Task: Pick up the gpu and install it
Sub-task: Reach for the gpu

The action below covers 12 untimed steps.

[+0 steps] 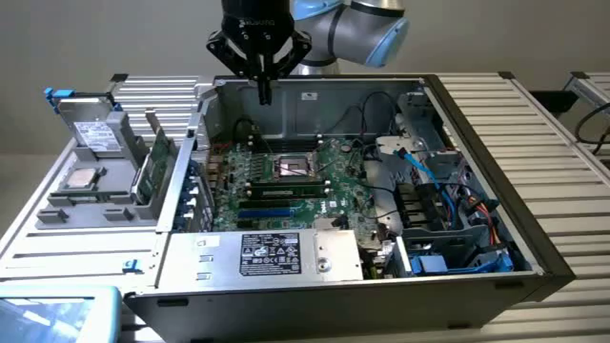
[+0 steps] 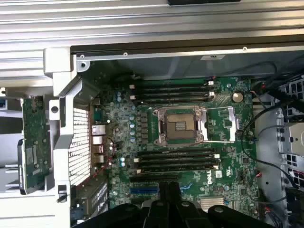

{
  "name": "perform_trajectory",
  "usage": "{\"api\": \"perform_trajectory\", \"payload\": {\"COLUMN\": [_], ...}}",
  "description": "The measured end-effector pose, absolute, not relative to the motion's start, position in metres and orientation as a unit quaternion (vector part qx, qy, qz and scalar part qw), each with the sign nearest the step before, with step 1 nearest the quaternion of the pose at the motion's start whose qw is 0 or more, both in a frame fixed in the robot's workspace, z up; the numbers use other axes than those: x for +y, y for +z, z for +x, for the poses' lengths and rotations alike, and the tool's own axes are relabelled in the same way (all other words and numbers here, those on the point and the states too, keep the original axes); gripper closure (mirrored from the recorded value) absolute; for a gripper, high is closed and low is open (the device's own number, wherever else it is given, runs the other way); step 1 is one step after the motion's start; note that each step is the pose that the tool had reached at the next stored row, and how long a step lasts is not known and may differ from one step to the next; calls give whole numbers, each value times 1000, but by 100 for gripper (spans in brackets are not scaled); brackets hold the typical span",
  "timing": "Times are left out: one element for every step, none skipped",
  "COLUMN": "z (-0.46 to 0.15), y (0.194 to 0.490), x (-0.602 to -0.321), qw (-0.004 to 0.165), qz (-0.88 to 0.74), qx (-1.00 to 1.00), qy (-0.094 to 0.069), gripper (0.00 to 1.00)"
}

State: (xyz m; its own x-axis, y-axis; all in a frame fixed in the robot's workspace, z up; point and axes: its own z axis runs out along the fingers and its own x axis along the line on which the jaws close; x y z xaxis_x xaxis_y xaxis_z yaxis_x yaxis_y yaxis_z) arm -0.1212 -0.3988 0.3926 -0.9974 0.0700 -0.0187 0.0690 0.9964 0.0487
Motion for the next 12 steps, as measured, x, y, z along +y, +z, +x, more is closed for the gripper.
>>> {"api": "perform_trajectory", "payload": {"z": [-121, -121, -121, -121, -121, -121, -121, -121, -121, -121, -121, -121], "y": [393, 393, 393, 393, 393, 393, 393, 393, 393, 393, 393, 393], "x": [-399, -399, -399, -399, -399, -399, -399, -399, -399, -399, -399, -399], "qw": [10, 10, 10, 10, 10, 10, 10, 10, 10, 10, 10, 10], "qz": [35, 35, 35, 35, 35, 35, 35, 35, 35, 35, 35, 35], "qx": [999, 999, 999, 999, 999, 999, 999, 999, 999, 999, 999, 999], "qy": [24, 24, 24, 24, 24, 24, 24, 24, 24, 24, 24, 24], "gripper": [88, 88, 88, 88, 88, 88, 88, 88, 88, 88, 88, 88]}}
